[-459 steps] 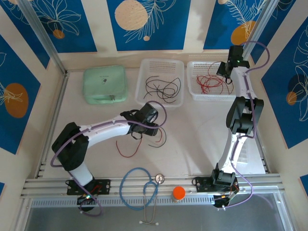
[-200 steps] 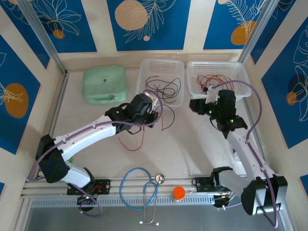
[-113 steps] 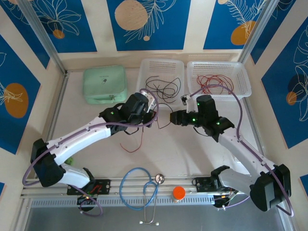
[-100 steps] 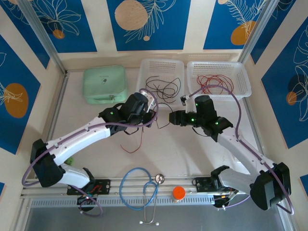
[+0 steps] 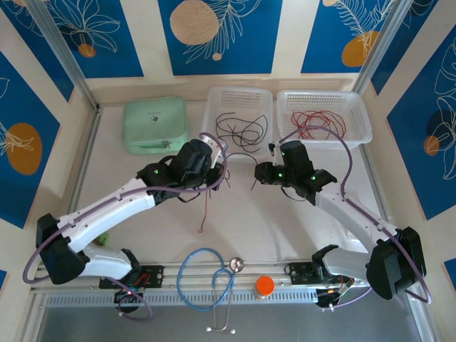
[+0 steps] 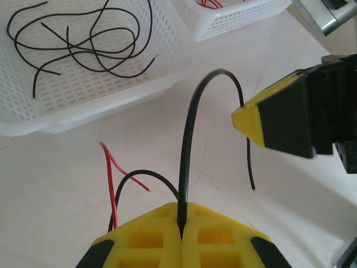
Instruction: Untangle the cables
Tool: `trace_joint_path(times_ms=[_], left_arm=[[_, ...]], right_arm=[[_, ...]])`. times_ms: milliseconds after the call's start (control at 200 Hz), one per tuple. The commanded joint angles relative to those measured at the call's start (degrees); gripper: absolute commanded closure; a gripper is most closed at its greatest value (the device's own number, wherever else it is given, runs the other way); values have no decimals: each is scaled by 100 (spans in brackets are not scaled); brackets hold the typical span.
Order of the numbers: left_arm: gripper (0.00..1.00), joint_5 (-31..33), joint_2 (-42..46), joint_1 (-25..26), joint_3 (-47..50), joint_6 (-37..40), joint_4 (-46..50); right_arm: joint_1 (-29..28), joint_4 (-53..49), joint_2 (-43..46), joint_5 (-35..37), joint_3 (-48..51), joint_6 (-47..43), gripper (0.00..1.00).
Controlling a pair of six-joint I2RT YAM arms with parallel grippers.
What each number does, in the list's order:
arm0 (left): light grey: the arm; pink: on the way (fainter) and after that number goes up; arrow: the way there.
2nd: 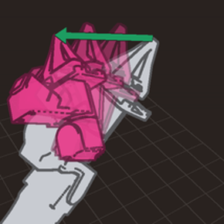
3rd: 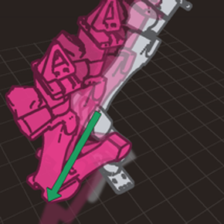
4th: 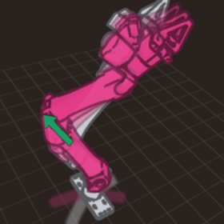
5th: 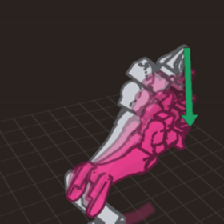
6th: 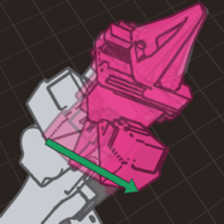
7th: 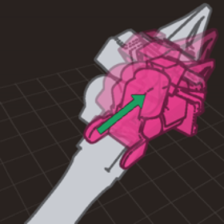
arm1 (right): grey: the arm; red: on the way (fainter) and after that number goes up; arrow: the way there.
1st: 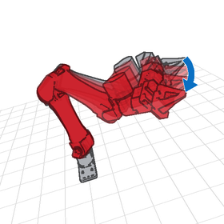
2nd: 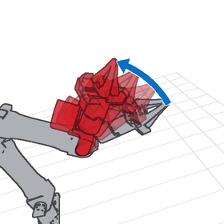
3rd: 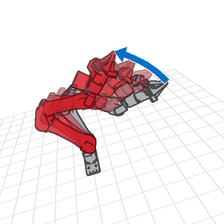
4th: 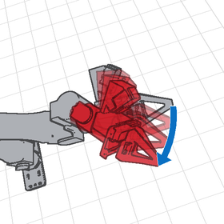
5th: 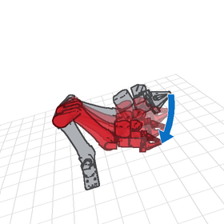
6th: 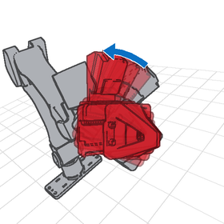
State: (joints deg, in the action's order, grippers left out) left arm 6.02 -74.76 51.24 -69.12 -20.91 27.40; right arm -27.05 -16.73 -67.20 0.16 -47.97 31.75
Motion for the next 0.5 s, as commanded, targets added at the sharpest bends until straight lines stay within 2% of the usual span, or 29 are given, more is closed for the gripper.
trace_joint_path(times_ms=[0,25,225,495], left_arm=[[100,-15,244,44,122,-85,-58],[100,7,275,50,149,-89,-50],[100,483,558,36,613,-189,60],[98,1174,731,-46,1425,-503,12]], right_arm=[[22,-228,-21,397,-424,-171,97],[45,-297,-20,477,-512,-244,100],[387,-832,133,889,-1402,-944,100],[1114,-1132,-74,259,-2764,-1390,100]])
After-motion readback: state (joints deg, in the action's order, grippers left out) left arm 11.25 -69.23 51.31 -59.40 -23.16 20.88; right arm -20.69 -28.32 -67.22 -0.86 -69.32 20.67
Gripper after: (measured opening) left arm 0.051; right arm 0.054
